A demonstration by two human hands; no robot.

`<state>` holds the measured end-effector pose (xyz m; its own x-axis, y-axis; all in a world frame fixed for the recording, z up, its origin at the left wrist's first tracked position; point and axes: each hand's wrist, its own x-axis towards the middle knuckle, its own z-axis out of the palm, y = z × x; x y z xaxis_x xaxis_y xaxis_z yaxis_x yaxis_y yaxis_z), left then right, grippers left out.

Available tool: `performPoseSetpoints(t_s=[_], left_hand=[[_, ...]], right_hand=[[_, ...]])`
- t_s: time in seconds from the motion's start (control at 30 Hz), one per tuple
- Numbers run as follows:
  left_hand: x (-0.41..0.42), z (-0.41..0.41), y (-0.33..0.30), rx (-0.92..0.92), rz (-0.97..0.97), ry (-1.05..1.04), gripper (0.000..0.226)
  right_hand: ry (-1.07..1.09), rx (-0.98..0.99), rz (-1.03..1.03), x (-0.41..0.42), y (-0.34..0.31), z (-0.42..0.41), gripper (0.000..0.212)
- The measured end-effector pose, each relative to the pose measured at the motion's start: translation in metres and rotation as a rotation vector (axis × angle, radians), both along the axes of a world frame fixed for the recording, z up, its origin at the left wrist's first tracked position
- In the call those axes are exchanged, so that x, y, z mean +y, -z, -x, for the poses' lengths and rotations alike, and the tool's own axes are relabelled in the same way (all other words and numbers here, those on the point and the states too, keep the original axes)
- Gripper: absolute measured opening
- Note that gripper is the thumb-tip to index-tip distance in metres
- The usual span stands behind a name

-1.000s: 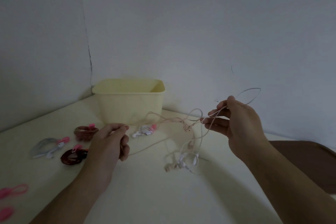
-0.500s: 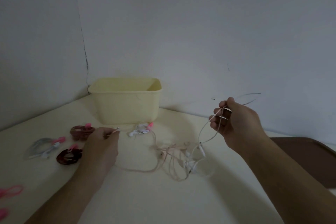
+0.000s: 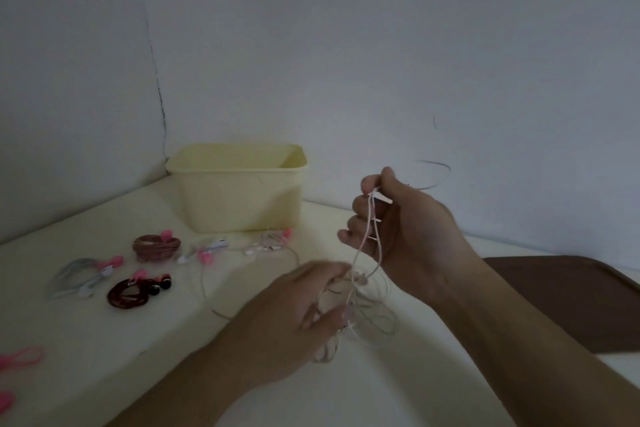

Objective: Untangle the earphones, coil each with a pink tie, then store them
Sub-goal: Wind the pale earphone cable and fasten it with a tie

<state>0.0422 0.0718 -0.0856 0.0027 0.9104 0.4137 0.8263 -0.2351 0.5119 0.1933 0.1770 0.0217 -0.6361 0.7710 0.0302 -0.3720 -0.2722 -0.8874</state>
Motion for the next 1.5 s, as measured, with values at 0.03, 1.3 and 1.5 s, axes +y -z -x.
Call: performPoseSetpoints(t_s=[0.03,1.3,1.5], left_hand=[[0.002,0.000,0.004,0.064,0.002,-0.005,0.034],[-0.004,0.035,-0.015,-1.107,-0.028,0.079,0.058],[-0.008,0.033,-0.017,-0.922,0.048,0.069,0.061]], right_hand=[[-0.035,0.016,0.001,-0.001,-0.001,0.000,0.042],[0.145,-0.363,-0.047,0.045,0.049,-0.012,0.035],[0.028,-0.553,-0.353,0.036,0.052,-0.010,0.039]])
